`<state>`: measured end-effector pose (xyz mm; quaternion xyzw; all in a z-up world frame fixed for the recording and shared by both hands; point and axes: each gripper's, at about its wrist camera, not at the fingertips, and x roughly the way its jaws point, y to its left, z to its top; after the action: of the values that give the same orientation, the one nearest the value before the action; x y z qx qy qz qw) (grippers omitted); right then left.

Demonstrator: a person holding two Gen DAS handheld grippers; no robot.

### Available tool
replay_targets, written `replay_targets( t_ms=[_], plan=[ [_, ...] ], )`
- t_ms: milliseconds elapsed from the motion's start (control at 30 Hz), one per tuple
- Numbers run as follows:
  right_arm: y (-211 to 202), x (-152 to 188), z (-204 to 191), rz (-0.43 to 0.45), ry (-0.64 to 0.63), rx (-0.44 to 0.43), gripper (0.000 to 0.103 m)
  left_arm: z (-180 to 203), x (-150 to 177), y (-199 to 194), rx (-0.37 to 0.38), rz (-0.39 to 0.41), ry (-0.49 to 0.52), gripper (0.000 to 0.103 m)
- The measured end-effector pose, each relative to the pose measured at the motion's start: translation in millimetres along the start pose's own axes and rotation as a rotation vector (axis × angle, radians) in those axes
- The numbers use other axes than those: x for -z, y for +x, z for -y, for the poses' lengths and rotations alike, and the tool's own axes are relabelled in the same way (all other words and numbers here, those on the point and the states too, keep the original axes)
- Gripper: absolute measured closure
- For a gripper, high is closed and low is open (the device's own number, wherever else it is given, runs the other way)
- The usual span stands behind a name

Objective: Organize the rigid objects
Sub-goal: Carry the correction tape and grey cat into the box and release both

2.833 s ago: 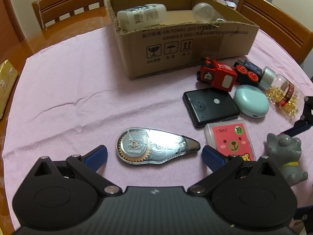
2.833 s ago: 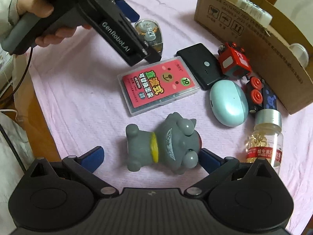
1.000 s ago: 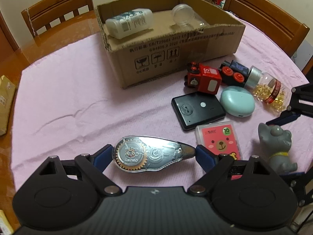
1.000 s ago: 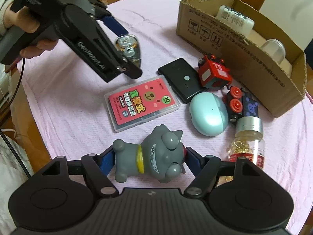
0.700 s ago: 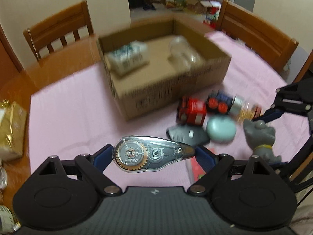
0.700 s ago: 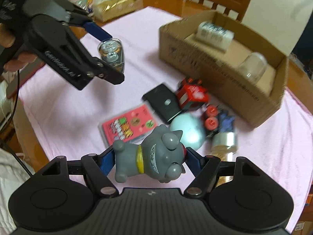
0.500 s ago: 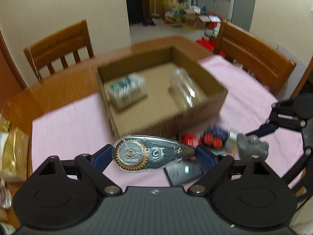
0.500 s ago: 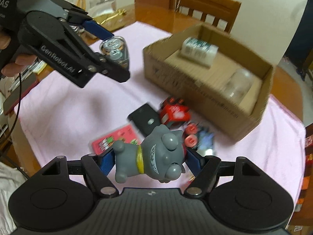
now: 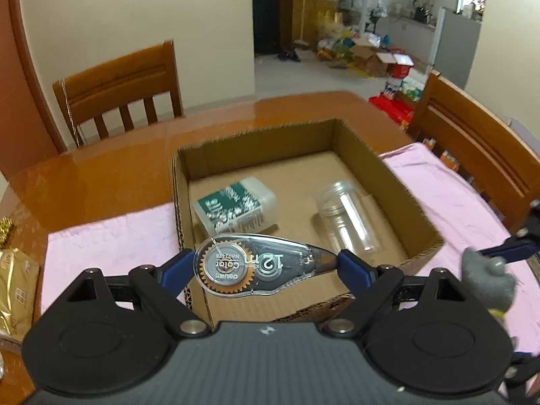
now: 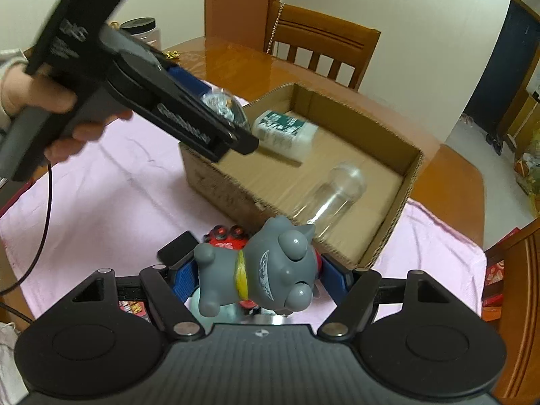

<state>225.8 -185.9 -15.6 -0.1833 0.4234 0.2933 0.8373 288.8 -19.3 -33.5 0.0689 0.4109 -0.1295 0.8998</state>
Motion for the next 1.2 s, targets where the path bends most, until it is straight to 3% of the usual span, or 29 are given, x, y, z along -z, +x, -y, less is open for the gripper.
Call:
replay_targets(
  t_ms=[200,467,700,900,1200],
  plan=[
    [5.2,-6.6,9.1,-0.004,-0.003,0.000,0.025,-1.1,7.8,23.3,-0.023,-0.039,-0.011,0.013],
    [14.1,-10.9,22.7,-0.012,0.027,0.000,0.025,-7.1,7.6,32.1,-0.072,-0.001,-0.062,0.009],
    [18.3,-18.5,34.0,-0.011,0.047,-0.002,0.025,-15.8,12.7,-3.0,-0.062,0.049,-0.091,0.006],
    [22.7,-45.8,55.4,0.036,0.079,-0.002,0.025,-23.7,31.3,-36.0,-0.085,0.087,-0.124,0.002],
    [74.0,-100.8,102.4,0.047,0.165,0.012,0.025,-43.4,63.3,-58.6,-0.153,0.063,-0.221,0.002]
  ],
)
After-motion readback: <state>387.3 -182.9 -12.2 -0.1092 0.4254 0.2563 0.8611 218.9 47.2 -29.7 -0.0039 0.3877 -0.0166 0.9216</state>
